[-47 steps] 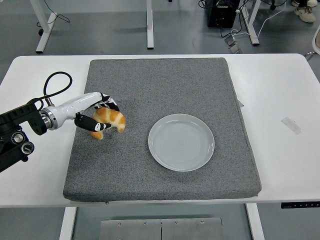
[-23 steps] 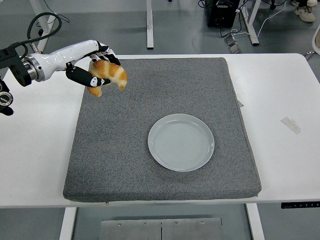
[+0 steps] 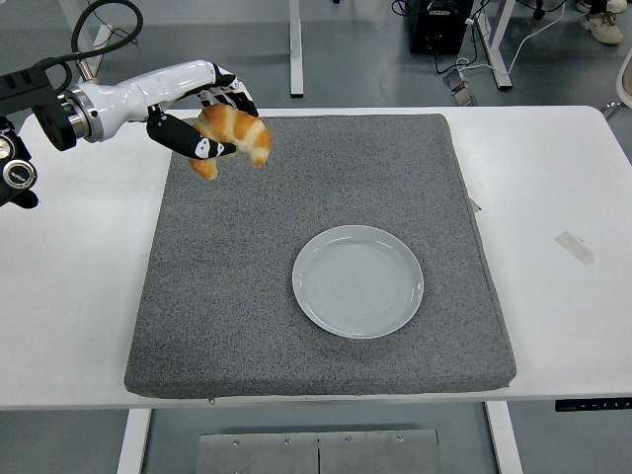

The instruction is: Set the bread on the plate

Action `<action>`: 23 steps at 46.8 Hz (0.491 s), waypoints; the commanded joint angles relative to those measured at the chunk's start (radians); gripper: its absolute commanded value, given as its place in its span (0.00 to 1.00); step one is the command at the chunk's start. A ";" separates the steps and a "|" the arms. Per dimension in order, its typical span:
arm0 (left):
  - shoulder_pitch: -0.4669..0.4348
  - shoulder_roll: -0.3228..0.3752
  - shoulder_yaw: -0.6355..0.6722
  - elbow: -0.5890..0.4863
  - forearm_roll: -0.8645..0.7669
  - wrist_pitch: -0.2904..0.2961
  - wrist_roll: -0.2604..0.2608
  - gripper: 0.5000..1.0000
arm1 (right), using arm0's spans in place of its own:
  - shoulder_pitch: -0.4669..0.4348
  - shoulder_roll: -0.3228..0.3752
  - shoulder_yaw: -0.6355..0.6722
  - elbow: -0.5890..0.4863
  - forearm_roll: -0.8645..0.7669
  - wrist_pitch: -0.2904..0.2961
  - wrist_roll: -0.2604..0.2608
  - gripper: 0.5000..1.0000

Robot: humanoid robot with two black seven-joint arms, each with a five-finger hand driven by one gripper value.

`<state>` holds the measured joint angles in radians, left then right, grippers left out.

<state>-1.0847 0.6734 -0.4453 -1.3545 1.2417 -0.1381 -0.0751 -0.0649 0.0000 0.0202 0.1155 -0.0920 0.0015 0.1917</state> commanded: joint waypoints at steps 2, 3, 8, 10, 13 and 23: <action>0.000 -0.015 0.000 0.003 0.002 0.000 0.000 0.00 | 0.000 0.000 0.000 0.000 0.000 0.000 0.000 1.00; 0.000 -0.018 0.002 0.003 0.002 0.002 0.000 0.00 | 0.000 0.000 0.000 0.000 0.000 0.000 0.000 1.00; -0.001 -0.038 0.003 0.003 0.007 0.000 0.000 0.00 | 0.000 0.000 0.000 0.000 0.000 0.000 0.000 1.00; 0.000 -0.049 0.003 0.003 0.013 0.002 0.000 0.00 | 0.000 0.000 0.000 0.000 0.000 0.000 0.000 1.00; 0.002 -0.070 0.008 0.003 0.016 0.002 0.000 0.00 | 0.002 0.000 0.000 0.000 0.000 0.000 0.000 1.00; -0.034 -0.132 0.083 0.006 0.019 0.003 -0.002 0.00 | 0.000 0.000 0.000 0.000 0.000 0.000 0.000 1.00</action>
<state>-1.1101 0.5578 -0.3784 -1.3493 1.2605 -0.1365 -0.0758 -0.0643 0.0000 0.0204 0.1149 -0.0920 0.0015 0.1917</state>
